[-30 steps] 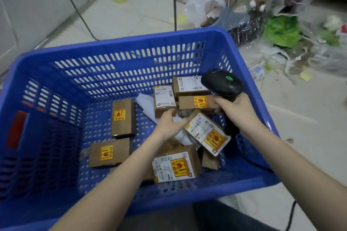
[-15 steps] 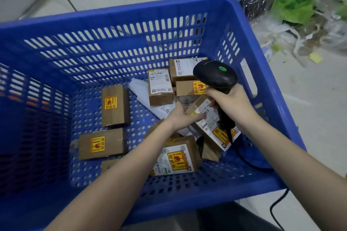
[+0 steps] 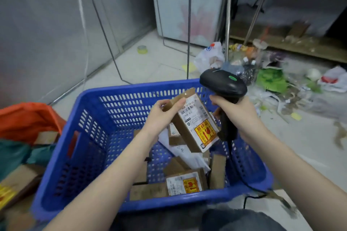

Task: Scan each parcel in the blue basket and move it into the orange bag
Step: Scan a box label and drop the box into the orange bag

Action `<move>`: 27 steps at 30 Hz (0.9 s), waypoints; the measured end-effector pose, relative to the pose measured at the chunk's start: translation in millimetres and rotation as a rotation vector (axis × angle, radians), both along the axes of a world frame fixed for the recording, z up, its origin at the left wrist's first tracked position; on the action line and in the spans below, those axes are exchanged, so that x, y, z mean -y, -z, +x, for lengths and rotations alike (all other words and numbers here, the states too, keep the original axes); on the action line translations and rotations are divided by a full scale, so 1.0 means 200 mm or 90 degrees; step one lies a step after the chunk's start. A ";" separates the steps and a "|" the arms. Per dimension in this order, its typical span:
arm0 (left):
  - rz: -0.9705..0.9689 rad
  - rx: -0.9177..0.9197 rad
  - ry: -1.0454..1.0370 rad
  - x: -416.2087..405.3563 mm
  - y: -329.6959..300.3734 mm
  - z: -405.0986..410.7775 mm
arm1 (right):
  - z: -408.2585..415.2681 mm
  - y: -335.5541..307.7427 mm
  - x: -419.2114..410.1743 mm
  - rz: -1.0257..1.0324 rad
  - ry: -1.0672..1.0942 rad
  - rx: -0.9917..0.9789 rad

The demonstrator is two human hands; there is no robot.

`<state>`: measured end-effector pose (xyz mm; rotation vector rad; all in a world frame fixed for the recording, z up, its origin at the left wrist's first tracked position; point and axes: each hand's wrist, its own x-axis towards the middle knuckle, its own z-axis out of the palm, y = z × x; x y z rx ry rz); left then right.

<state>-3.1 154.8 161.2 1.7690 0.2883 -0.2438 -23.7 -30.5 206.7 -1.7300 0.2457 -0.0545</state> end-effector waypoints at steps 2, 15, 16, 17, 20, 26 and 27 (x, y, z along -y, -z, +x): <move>-0.030 0.051 -0.034 -0.08 -0.18 -0.06 | -0.08 -0.14 -0.05 -0.009 -0.024 0.034; -0.074 0.261 -0.167 -0.43 -0.92 -0.46 | -0.51 -0.74 -0.30 -0.054 -0.155 0.171; -0.084 0.268 -0.175 -0.44 -0.94 -0.48 | -0.54 -0.77 -0.32 -0.053 -0.156 0.177; -0.092 0.275 -0.181 -0.45 -0.96 -0.50 | -0.56 -0.79 -0.33 -0.047 -0.157 0.182; -0.104 0.292 -0.158 -0.46 -0.99 -0.57 | -0.61 -0.84 -0.35 -0.011 -0.146 0.192; -0.198 0.280 -0.090 -0.40 -1.01 -0.68 | -0.68 -0.89 -0.38 0.064 -0.132 0.205; -0.193 0.273 -0.073 -0.40 -1.01 -0.69 | -0.69 -0.90 -0.38 0.073 -0.131 0.212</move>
